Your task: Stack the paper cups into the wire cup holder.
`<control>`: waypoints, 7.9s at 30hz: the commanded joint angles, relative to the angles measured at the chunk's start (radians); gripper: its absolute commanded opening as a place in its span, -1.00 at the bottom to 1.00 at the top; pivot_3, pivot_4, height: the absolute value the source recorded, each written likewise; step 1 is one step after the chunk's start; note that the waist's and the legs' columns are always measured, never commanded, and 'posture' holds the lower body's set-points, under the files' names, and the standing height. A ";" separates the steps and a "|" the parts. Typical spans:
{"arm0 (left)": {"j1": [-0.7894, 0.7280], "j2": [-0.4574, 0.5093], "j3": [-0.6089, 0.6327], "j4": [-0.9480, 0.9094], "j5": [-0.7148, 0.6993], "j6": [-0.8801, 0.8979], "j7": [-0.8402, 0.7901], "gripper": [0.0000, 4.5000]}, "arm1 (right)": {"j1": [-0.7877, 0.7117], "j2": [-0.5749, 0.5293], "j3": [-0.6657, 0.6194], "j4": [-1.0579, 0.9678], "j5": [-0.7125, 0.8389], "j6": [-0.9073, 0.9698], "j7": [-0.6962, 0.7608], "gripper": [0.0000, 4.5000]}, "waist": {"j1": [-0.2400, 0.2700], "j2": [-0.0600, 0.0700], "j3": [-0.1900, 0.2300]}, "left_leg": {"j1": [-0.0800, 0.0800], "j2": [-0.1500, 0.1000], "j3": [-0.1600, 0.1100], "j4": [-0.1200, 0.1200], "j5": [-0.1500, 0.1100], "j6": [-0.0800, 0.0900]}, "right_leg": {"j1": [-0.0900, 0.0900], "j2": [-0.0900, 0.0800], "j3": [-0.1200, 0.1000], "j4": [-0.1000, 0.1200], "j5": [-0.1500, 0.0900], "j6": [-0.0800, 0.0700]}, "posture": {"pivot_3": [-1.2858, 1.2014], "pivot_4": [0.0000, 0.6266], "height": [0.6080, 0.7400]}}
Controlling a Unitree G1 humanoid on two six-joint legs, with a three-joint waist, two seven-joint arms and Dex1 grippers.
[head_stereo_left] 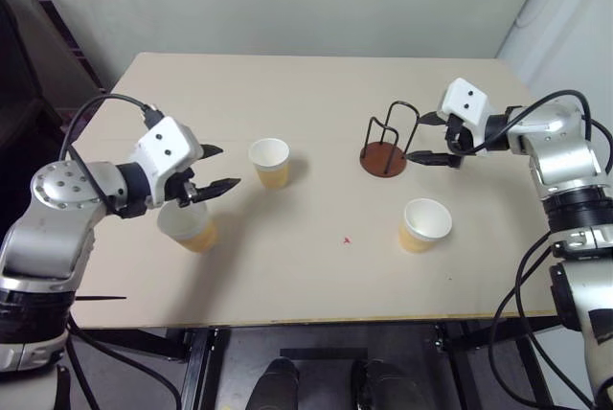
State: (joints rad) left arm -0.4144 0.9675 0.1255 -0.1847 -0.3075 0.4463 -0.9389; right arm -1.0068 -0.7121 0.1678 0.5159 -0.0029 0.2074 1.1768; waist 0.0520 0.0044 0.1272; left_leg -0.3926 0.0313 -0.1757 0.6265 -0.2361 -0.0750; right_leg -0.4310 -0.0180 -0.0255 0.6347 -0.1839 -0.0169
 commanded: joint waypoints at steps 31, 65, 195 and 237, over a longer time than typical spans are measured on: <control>-0.249 -0.265 -0.203 -0.051 0.117 0.107 0.213 0.39 | -0.133 0.218 -0.043 0.172 -0.001 0.294 -0.307 0.46 | 0.003 0.000 0.000 | -0.001 0.000 0.012 0.001 0.000 0.000 | -0.001 0.000 0.000 0.000 0.001 0.001 | 0.03 -0.52 1.00; 0.036 0.052 -0.085 -0.289 -0.134 0.127 -0.190 0.39 | 0.212 -0.011 0.152 -0.686 0.258 0.247 0.276 -0.99 | -0.003 -0.001 0.000 | -0.001 0.007 0.016 0.005 0.003 -0.001 | -0.002 0.008 0.004 -0.001 0.000 -0.008 | 0.03 -0.52 1.00; 0.298 0.346 0.114 0.025 0.042 -0.207 -0.489 -0.99 | 0.071 0.099 -0.023 -0.808 0.539 0.492 -0.003 1.00 | -0.031 -0.009 -0.004 | 0.000 0.016 0.027 0.008 -0.016 0.001 | -0.017 0.019 0.028 0.011 -0.008 -0.011 | 0.03 -0.52 1.00; -0.667 -0.140 -0.565 0.184 -0.083 -0.404 -0.675 -0.99 | 0.445 -0.359 -0.316 -0.855 0.582 0.383 0.082 1.00 | -0.024 -0.004 -0.004 | -0.014 0.000 0.044 0.038 -0.019 0.034 | -0.009 0.010 0.056 -0.010 0.011 0.040 | 0.03 -0.52 1.00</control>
State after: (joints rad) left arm -1.0698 0.8268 -0.4465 0.0219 -0.3890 0.0467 -1.5726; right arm -0.5476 -1.0587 -0.1141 -0.3202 0.5657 0.5956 1.2688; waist 0.0280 0.0004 0.1232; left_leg -0.4068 0.0306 -0.1309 0.6655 -0.2555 -0.0405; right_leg -0.4400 -0.0086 0.0308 0.6240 -0.1729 0.0233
